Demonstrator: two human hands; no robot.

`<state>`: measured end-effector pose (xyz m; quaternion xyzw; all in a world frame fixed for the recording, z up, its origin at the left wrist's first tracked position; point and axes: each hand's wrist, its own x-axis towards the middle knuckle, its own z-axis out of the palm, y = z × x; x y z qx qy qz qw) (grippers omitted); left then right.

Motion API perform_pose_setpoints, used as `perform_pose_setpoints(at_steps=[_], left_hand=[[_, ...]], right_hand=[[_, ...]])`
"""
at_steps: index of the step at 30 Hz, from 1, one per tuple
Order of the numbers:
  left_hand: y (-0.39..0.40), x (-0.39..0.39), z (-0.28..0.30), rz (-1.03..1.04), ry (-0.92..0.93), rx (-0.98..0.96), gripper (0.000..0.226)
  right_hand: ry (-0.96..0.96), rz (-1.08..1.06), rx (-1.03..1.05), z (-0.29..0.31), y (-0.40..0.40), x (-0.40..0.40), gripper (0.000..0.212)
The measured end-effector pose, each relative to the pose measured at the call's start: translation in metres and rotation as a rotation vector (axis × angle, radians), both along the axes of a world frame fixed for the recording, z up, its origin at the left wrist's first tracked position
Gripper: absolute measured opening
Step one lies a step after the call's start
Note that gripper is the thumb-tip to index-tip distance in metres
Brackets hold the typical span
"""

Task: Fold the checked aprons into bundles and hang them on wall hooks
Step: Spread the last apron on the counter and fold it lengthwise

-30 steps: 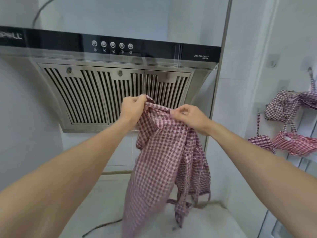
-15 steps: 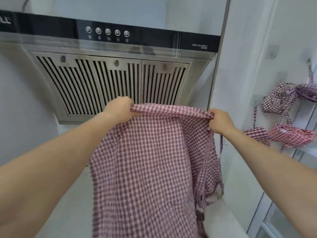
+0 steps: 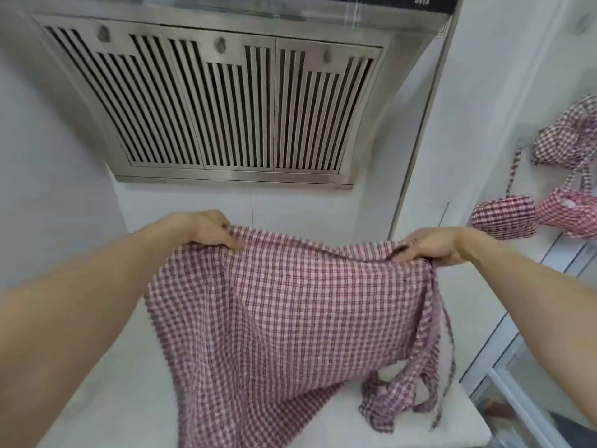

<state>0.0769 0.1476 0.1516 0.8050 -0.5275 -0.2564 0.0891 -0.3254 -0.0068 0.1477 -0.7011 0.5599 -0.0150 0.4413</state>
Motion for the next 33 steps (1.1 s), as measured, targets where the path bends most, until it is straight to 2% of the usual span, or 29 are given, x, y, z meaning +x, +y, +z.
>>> perform_pose_setpoints(at_steps=[1, 2, 3, 5, 7, 9, 10, 12, 13, 14, 15, 17, 18, 19, 22, 26, 28, 30, 31, 33], left_hand=[[-0.010, -0.001, -0.003, 0.078, -0.085, -0.240, 0.043], [-0.019, -0.006, -0.008, 0.176, -0.146, -0.466, 0.038], [-0.024, -0.013, -0.011, 0.270, -0.214, -0.645, 0.043], [-0.027, -0.031, -0.030, 0.331, -0.338, -0.786, 0.066], [-0.026, -0.049, -0.073, 0.243, -0.393, -0.779, 0.065], [-0.018, -0.070, -0.135, 0.119, -0.373, -0.622, 0.046], [-0.009, -0.082, -0.167, 0.068, -0.295, -0.474, 0.035], [0.018, -0.100, -0.228, -0.028, -0.109, -0.068, 0.013], [0.032, -0.105, -0.255, -0.057, -0.061, 0.124, 0.011], [0.044, -0.110, -0.277, -0.073, -0.021, 0.297, 0.016], [0.058, -0.117, -0.304, -0.084, 0.032, 0.427, 0.031], [0.077, -0.126, -0.335, -0.101, 0.064, 0.560, 0.083], [0.084, -0.134, -0.344, -0.117, 0.064, 0.620, 0.102], [0.087, -0.138, -0.348, -0.136, 0.041, 0.641, 0.115], [0.096, -0.151, -0.354, -0.131, 0.019, 0.569, 0.131], [0.100, -0.159, -0.370, -0.060, -0.030, 0.428, 0.132], [0.107, -0.169, -0.374, -0.035, -0.068, 0.137, 0.116], [0.111, -0.180, -0.378, -0.095, -0.074, -0.138, 0.093], [0.111, -0.187, -0.378, -0.127, -0.051, -0.158, 0.087], [0.110, -0.198, -0.376, -0.075, 0.010, -0.057, 0.089]], right_hand=[[-0.011, -0.132, -0.257, -0.005, -0.015, 0.010, 0.015], [-0.019, -0.286, -0.533, -0.009, -0.022, 0.023, 0.020], [0.000, -0.410, -0.756, -0.014, -0.024, 0.036, 0.031], [-0.009, -0.422, -0.991, -0.039, -0.011, 0.064, 0.046], [-0.088, -0.262, -1.025, -0.081, 0.016, 0.087, 0.035], [-0.054, -0.053, -0.893, -0.144, 0.040, 0.098, 0.010], [0.017, 0.061, -0.748, -0.177, 0.054, 0.100, 0.003], [0.176, 0.265, -0.378, -0.243, 0.082, 0.093, 0.010], [0.243, 0.342, -0.231, -0.268, 0.096, 0.087, 0.013], [0.307, 0.401, -0.140, -0.291, 0.105, 0.082, 0.024], [0.359, 0.435, -0.067, -0.316, 0.117, 0.074, 0.049], [0.480, 0.495, -0.020, -0.339, 0.132, 0.062, 0.109], [0.549, 0.533, -0.012, -0.352, 0.137, 0.059, 0.128], [0.600, 0.575, -0.049, -0.359, 0.140, 0.057, 0.136], [0.611, 0.605, -0.195, -0.372, 0.152, 0.055, 0.119], [0.586, 0.607, -0.274, -0.369, 0.148, 0.057, 0.100], [0.542, 0.556, -0.268, -0.362, 0.144, 0.061, 0.076], [0.497, 0.470, -0.240, -0.356, 0.137, 0.069, 0.053], [0.490, 0.434, -0.207, -0.357, 0.134, 0.072, 0.047], [0.430, 0.362, -0.158, -0.355, 0.132, 0.079, 0.041]])
